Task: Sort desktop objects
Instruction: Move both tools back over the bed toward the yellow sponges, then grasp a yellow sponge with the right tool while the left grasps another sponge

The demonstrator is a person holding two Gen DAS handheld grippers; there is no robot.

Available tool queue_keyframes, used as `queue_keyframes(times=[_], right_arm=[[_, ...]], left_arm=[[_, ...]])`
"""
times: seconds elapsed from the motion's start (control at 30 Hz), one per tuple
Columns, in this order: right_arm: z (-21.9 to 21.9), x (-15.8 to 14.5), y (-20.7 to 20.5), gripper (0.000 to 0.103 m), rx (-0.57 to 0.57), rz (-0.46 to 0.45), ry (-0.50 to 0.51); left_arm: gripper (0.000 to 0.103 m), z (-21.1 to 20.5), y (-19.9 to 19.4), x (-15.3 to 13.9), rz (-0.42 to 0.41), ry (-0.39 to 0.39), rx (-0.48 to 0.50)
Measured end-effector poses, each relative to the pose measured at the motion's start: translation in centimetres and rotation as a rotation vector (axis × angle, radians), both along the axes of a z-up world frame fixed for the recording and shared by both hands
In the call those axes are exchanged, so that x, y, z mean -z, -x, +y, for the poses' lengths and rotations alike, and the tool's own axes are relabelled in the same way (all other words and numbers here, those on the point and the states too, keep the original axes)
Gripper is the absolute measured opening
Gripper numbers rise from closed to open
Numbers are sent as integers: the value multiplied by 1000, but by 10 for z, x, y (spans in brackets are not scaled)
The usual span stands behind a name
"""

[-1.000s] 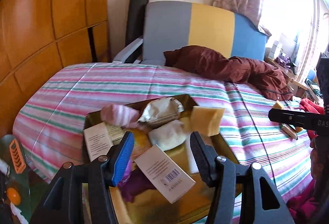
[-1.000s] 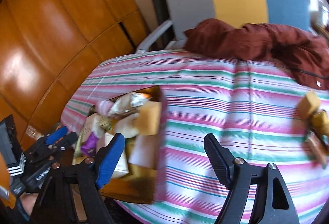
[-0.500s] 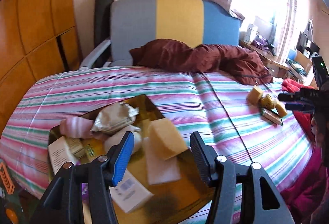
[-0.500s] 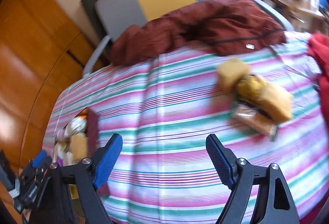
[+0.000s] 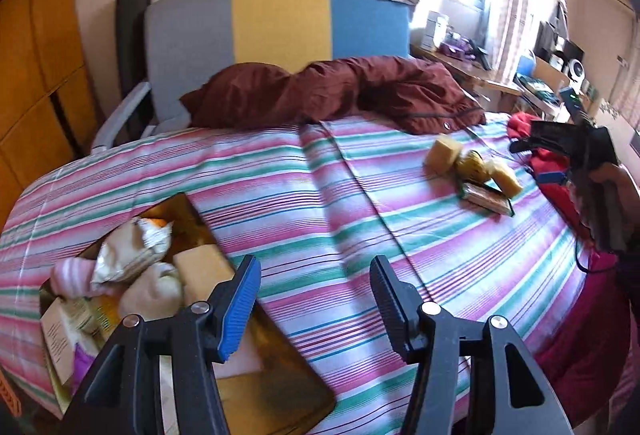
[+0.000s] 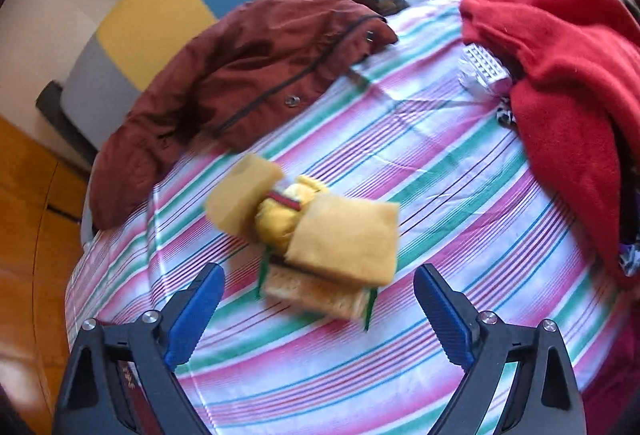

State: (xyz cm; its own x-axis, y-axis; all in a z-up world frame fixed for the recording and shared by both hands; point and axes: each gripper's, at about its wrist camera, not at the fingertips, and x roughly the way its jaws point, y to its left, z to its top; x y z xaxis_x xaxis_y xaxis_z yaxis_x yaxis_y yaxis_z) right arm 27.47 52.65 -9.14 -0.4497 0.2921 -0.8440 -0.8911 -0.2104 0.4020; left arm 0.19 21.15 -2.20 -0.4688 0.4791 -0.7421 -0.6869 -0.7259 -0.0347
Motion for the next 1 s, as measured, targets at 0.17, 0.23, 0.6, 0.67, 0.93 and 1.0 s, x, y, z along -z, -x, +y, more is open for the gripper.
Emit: queue_keyframes(times=[0.17,0.23,0.6,0.67,0.93,1.0], right_arm=[[14,16,9,96,-5,-25,18],[18,21,11,96,-1,-39,15],[25,32,20,75,-47,-79,-1],[25,35,19,70,-49,-81,13],[22,21,2,49,-1,0,-12],[22,19,0,48,2,10,-14]], left_arm=[[58,34,-2,7,-28,23,70],[57,48,-3,10,-35,34,94],[57,133,-18,30,-68,87,277],[57,146,-20,36,-73,102,304],[57,194,-23,50,-79,121,445],[58,209,-24,53,-58,142,485]])
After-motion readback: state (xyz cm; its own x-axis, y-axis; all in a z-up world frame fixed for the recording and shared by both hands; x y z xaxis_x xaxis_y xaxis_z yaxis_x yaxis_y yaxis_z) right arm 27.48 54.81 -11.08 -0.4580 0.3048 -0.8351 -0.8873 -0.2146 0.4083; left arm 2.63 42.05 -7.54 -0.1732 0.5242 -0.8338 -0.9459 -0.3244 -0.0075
